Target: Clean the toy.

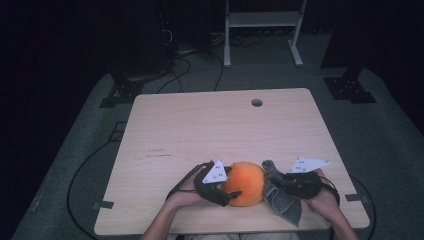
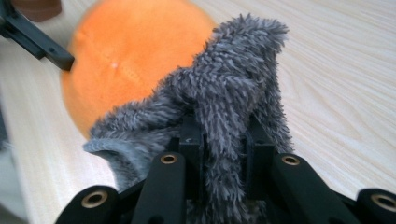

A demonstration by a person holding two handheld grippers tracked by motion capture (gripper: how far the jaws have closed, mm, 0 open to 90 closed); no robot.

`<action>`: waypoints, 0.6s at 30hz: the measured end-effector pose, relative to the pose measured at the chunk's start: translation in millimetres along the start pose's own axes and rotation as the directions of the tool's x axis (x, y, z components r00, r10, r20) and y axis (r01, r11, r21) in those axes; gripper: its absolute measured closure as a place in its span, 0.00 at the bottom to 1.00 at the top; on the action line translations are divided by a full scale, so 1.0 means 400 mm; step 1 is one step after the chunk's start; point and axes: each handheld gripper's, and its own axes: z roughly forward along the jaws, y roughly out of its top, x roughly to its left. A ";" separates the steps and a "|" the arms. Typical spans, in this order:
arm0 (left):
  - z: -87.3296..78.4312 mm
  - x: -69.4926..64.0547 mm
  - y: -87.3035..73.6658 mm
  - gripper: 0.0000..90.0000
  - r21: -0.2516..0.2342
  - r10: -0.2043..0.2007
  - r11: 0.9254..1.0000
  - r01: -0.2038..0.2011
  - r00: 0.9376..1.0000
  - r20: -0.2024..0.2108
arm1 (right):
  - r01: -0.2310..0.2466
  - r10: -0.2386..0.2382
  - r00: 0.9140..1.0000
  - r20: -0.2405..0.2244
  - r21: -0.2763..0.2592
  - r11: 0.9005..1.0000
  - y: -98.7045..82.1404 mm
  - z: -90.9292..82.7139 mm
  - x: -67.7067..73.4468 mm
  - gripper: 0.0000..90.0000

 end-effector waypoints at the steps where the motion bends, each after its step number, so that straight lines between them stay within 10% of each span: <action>1: 0.001 -0.002 -0.001 0.21 0.001 0.006 1.000 -0.006 1.000 0.003 | -0.017 0.016 1.000 -0.021 -0.030 0.999 0.003 -0.010 -0.004 0.81; 5: 0.005 -0.012 0.001 0.18 0.013 0.052 0.999 -0.053 0.998 0.028 | -0.003 -0.008 0.997 -0.079 -0.133 0.991 0.047 -0.024 0.026 0.81; 9: -0.012 0.003 0.010 0.14 -0.058 -0.005 0.998 0.007 0.999 0.038 | 0.069 -0.073 0.995 -0.071 -0.065 0.995 0.043 0.013 0.053 0.81; 18: 0.005 0.010 -0.001 0.17 -0.001 -0.055 0.998 0.055 0.998 0.003 | -0.030 0.030 0.999 -0.012 0.000 1.000 0.000 0.016 -0.012 0.81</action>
